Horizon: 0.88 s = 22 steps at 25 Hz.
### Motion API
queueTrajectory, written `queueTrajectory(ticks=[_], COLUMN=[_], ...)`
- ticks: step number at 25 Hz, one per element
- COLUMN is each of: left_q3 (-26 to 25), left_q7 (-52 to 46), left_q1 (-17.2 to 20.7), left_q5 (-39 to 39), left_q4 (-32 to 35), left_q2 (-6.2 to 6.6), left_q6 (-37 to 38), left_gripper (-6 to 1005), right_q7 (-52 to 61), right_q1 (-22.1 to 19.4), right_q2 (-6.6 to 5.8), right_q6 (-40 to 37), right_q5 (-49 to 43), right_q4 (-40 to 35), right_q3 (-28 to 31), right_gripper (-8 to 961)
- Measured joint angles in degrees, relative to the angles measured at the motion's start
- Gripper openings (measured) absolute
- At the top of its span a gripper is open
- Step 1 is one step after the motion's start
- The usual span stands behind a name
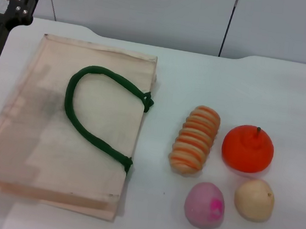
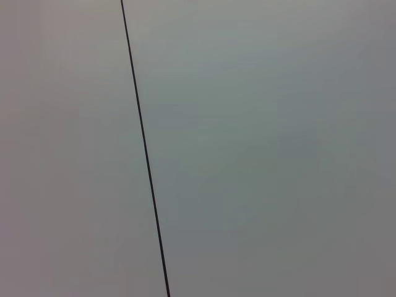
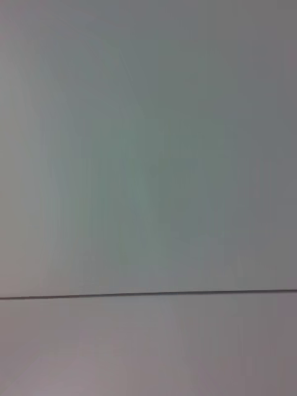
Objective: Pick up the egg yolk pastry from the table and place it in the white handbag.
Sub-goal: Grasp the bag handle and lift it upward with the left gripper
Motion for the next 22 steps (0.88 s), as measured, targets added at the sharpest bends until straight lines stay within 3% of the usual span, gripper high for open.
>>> queueTrajectory(ticks=[15,22], left_q3=[-0.09,0.23], left_q7=[-0.76,-16.28], left_q1=[-0.03,0.65], left_q5=[0.0,1.13], left_q4=[0.07,-0.24], left_q2=[0.01,0.81], left_q6=[-0.25,0.5], left_gripper=[650,649], right_q7=[-0.03,1.26], right_q1=[0.0,0.0], right_q2=[0.0,-0.24], right_q6=[-0.21,-0.67], right_q5=[0.06,-0.64], right_q4=[0.02,0.88], right_q3=[1.06,2.31], right_gripper=[853,855])
